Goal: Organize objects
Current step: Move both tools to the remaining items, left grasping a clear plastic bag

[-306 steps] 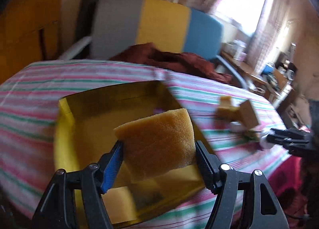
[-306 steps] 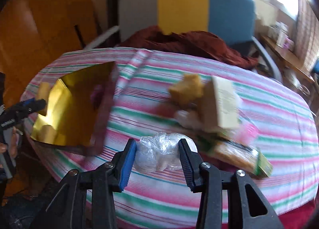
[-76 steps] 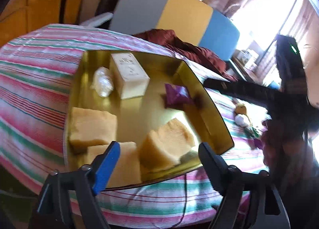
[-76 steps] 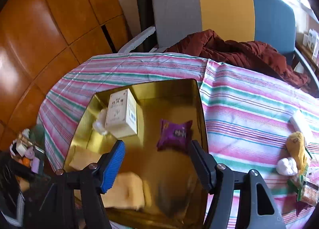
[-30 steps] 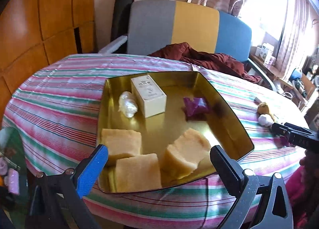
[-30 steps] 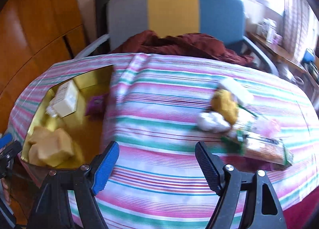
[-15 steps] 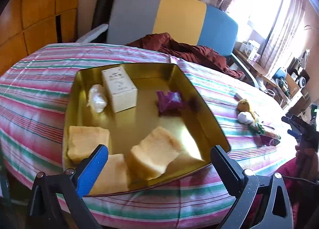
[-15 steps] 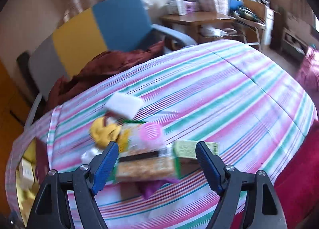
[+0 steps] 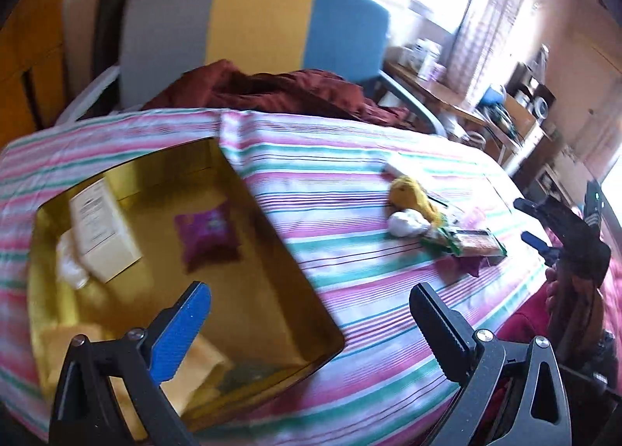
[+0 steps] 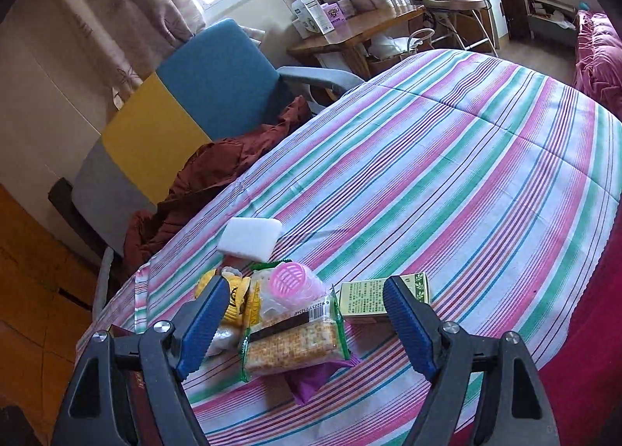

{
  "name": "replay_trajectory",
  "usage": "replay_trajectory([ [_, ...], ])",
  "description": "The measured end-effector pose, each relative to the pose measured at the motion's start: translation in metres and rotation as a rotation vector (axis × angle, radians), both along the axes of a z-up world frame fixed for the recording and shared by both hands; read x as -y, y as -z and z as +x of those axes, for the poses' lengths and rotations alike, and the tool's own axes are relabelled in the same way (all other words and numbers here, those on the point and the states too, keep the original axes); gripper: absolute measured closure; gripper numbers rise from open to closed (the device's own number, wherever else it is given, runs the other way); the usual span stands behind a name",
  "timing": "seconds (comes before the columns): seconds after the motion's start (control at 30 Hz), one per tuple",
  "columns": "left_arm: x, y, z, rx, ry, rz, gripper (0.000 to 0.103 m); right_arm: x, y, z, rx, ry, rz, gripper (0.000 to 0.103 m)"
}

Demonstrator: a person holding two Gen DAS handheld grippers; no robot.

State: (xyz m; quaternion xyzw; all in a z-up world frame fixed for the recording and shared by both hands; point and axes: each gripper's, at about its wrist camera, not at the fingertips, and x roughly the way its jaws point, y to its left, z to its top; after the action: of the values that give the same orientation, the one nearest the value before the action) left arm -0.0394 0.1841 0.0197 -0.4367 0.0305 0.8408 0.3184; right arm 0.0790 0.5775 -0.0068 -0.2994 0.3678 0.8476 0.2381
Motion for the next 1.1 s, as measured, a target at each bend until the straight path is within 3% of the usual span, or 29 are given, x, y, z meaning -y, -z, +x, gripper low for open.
replay_trajectory([
  [0.4,-0.092,0.028,-0.006,0.042,0.137,-0.077,0.000,0.004,0.007,-0.010,0.035,-0.053,-0.014,0.020],
  [0.73,-0.160,0.047,-0.029,0.067,0.170,-0.055,0.007,0.006,0.007,-0.014,0.052,-0.075,-0.006,0.020],
  [0.93,-0.198,0.071,-0.045,0.056,0.168,-0.119,0.018,0.009,0.009,-0.018,0.066,-0.094,-0.002,0.020],
  [1.0,-0.208,0.084,-0.051,0.068,0.172,-0.146,0.032,0.010,0.009,-0.020,0.072,-0.098,-0.001,0.020],
  [1.07,-0.214,0.096,-0.056,0.103,0.190,-0.137,0.036,0.010,0.010,-0.021,0.077,-0.100,-0.001,0.020],
  [1.1,-0.216,0.102,-0.058,0.116,0.195,-0.134,0.049,0.011,0.010,-0.022,0.082,-0.100,0.001,0.020],
])
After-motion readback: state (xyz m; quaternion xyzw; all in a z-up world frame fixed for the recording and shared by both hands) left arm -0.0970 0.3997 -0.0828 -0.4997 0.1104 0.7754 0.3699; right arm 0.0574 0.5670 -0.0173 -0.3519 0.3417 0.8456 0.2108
